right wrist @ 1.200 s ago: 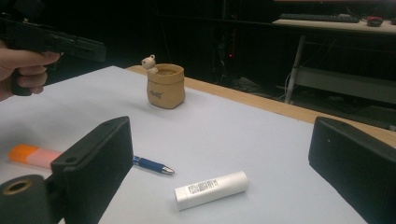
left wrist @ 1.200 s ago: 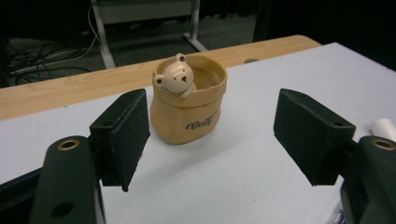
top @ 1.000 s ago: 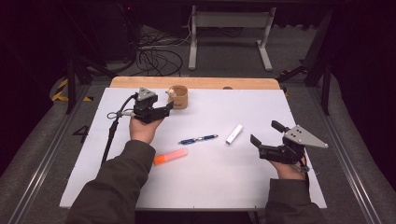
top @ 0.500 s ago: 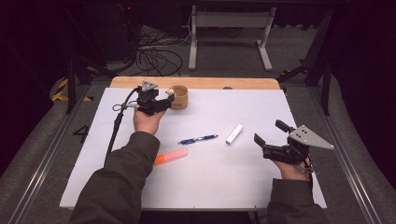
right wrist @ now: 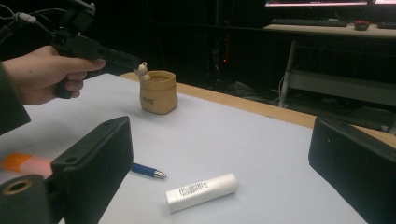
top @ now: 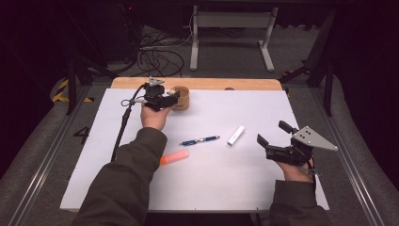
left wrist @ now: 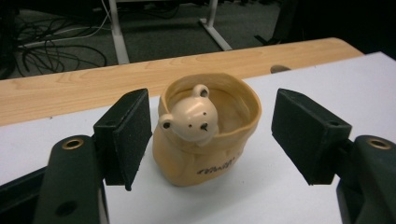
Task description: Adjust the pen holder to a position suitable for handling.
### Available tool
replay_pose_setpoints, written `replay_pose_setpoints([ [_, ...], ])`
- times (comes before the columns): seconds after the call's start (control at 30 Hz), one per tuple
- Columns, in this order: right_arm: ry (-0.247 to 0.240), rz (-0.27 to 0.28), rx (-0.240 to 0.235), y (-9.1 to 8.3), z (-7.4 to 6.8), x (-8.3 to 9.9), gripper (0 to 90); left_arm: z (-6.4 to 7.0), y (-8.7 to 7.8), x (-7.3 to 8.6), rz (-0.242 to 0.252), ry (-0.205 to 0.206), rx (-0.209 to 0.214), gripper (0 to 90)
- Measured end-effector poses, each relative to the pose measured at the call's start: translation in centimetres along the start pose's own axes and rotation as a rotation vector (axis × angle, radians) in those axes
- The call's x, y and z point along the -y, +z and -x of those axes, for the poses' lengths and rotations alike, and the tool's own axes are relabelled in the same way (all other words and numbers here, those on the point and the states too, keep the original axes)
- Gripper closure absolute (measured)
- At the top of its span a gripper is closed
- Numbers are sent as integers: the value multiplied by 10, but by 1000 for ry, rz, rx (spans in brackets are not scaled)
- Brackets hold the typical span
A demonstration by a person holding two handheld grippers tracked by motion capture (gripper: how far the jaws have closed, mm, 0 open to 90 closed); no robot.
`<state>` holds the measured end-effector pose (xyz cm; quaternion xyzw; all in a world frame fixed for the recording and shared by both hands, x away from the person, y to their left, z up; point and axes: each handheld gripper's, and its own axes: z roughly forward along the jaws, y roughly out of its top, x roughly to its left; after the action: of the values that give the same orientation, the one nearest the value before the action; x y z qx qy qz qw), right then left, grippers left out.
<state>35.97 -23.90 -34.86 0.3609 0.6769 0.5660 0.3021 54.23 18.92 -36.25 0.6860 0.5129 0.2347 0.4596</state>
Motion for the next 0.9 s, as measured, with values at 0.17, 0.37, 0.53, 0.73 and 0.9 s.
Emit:
replay_pose_setpoints([
  [0.17,6,2,-4,0,1,1,72,0,11,-3,-29,-1,-20,292],
  [0.37,7,0,-5,1,1,1,72,0,21,-3,-35,-35,-41,295],
  [0.53,9,5,-2,2,0,1,75,-3,29,1,-47,-61,-51,294],
  [0.73,10,6,-4,2,0,1,75,-3,37,5,-57,-84,-59,294],
  [0.9,7,2,-10,4,-1,2,75,-4,42,7,-63,-96,-77,295],
])
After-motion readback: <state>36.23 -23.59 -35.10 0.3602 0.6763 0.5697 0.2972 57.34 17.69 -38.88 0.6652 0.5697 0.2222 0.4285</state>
